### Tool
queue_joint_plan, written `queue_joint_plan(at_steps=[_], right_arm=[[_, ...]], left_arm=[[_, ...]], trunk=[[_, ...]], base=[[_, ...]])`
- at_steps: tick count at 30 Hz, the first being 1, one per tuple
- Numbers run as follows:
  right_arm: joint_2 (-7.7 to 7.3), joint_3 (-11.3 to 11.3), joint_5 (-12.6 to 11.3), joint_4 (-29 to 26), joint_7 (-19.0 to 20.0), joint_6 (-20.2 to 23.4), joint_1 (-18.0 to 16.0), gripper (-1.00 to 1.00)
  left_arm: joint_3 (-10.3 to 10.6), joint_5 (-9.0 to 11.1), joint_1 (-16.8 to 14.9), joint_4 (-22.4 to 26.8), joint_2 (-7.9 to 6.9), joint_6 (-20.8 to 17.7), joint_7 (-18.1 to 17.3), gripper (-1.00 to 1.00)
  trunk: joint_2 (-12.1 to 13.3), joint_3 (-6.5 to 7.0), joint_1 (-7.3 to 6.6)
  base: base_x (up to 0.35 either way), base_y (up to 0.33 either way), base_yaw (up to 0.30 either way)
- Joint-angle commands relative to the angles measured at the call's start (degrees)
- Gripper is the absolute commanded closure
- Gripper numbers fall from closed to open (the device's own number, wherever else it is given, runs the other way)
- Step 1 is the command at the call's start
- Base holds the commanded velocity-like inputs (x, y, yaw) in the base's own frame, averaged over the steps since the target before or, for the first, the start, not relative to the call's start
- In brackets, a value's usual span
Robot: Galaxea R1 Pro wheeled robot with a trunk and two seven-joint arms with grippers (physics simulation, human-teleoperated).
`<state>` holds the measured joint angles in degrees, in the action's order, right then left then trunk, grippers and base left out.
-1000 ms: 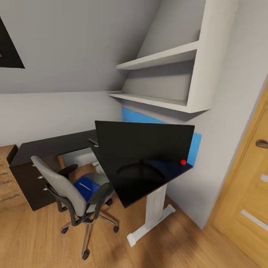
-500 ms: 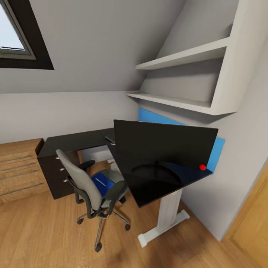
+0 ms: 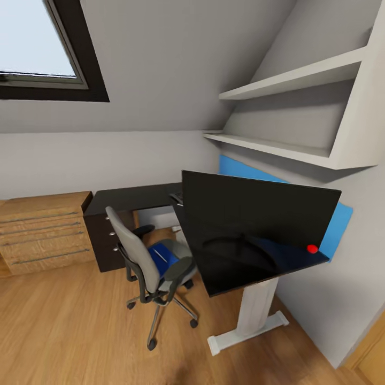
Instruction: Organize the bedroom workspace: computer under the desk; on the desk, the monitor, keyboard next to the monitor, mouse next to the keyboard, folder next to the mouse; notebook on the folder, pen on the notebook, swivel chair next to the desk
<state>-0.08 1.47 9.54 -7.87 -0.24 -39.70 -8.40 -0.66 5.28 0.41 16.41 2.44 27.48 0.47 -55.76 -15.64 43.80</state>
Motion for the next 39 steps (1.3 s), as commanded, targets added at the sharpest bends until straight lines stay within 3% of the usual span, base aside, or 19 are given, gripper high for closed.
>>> queue_joint_plan(at_steps=[1, 15, 31, 39], right_arm=[[-0.01, 0.12, 0.04, 0.04, -0.03, -0.15, -0.04, -1.00], [-0.01, 0.12, 0.04, 0.04, -0.03, -0.16, -0.04, -1.00], [-0.01, 0.12, 0.08, 0.04, -0.03, -0.14, -0.04, -1.00], [-0.13, 0.04, 0.08, 0.04, 0.04, -0.19, -0.03, -1.00]], left_arm=[[-0.04, 0.34, 0.03, 0.11, 0.02, 0.04, -0.03, -1.00], [-0.04, 0.34, 0.03, 0.11, 0.02, 0.10, -0.03, -1.00], [-0.04, 0.34, 0.03, 0.11, 0.02, 0.13, -0.03, -1.00], [-0.04, 0.34, 0.03, 0.11, 0.02, 0.13, -0.03, -1.00]], trunk=[[-0.04, -0.06, -0.01], [-0.04, -0.06, -0.01], [-0.04, -0.06, -0.01], [-0.04, -0.06, -0.01]], base=[[-0.192, -0.190, 0.290], [-0.271, -0.085, 0.291], [-0.020, -0.001, 0.288], [0.000, 0.000, 0.090]])
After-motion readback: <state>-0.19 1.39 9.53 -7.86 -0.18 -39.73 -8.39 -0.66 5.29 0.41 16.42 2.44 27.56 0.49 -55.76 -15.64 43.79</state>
